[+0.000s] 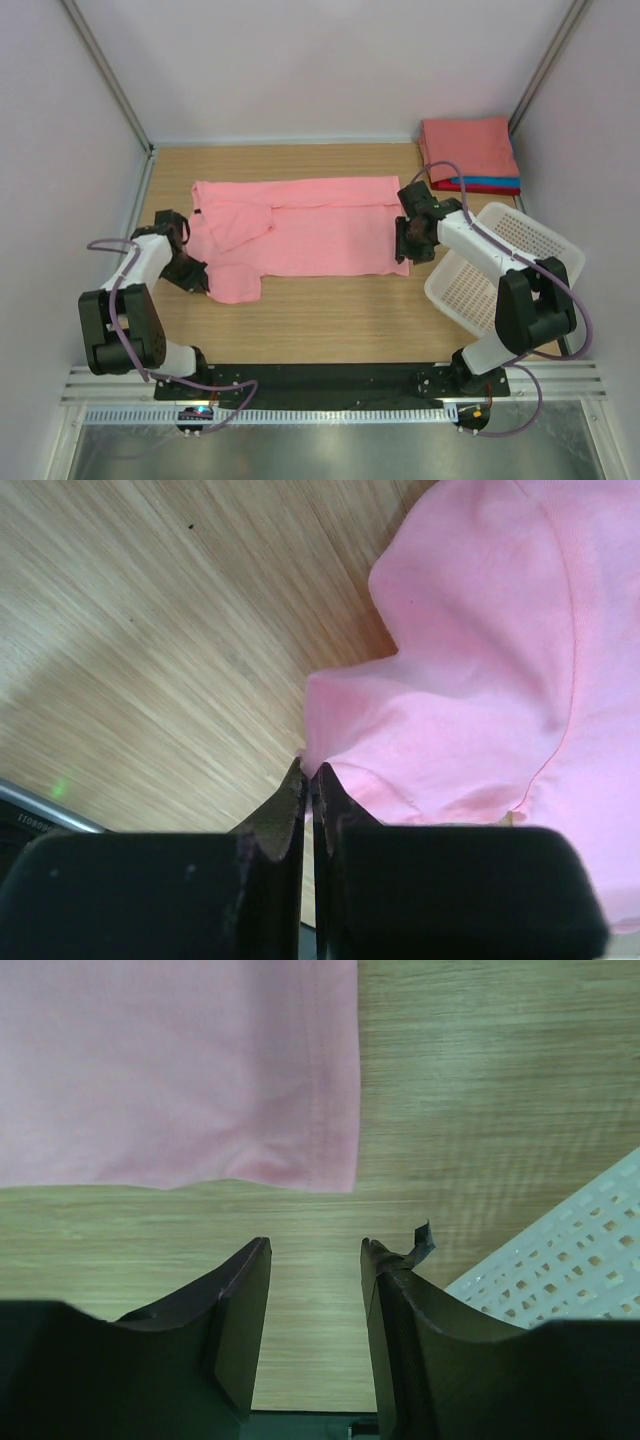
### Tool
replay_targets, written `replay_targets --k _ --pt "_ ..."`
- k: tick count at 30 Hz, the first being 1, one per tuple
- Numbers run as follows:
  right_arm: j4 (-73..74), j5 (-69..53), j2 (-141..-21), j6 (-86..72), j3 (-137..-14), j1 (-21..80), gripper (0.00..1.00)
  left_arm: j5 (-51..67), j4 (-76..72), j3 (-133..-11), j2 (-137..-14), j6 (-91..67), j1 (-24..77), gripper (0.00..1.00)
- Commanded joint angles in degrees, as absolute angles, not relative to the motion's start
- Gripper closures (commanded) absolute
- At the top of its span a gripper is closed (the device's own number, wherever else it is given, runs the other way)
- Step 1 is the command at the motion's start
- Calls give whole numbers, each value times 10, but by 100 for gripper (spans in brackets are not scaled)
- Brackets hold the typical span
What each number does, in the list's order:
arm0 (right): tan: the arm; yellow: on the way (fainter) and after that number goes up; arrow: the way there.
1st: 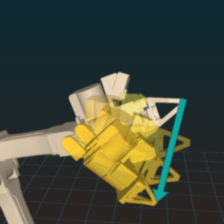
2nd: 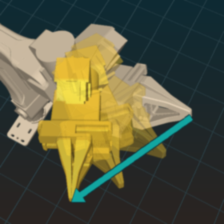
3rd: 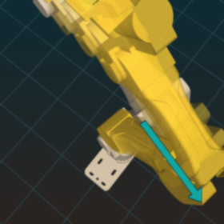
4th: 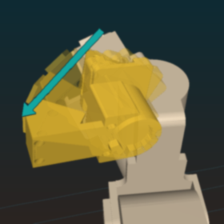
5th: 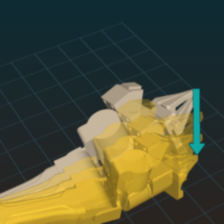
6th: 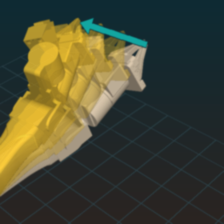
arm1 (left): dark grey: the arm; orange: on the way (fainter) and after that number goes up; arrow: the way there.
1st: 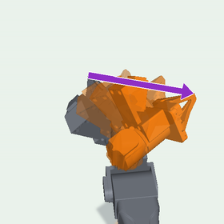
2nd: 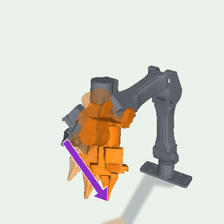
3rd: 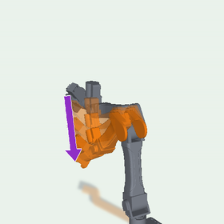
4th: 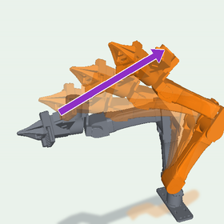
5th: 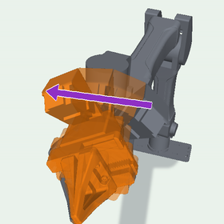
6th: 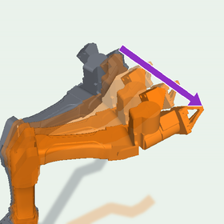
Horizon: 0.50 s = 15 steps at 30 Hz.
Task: Fold and stack the t-shirts
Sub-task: Fold the tshirt
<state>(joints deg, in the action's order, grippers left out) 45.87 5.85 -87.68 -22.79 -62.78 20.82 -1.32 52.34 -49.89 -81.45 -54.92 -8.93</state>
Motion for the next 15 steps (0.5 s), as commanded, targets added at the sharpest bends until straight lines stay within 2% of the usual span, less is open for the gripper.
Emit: replay_targets --k 1,8,11,15 --pt "454 36 -862 -157 -623 209 53 -25 545 -534 -799 -528 -91 100" --pt "405 43 -825 -12 -613 240 55 -36 574 -600 -824 -512 -91 100" --pt "395 -14 -813 83 -588 243 54 -37 580 -617 -831 -508 -96 100" --pt "384 -4 -833 152 -563 252 53 -29 581 -621 -833 -508 -107 100"
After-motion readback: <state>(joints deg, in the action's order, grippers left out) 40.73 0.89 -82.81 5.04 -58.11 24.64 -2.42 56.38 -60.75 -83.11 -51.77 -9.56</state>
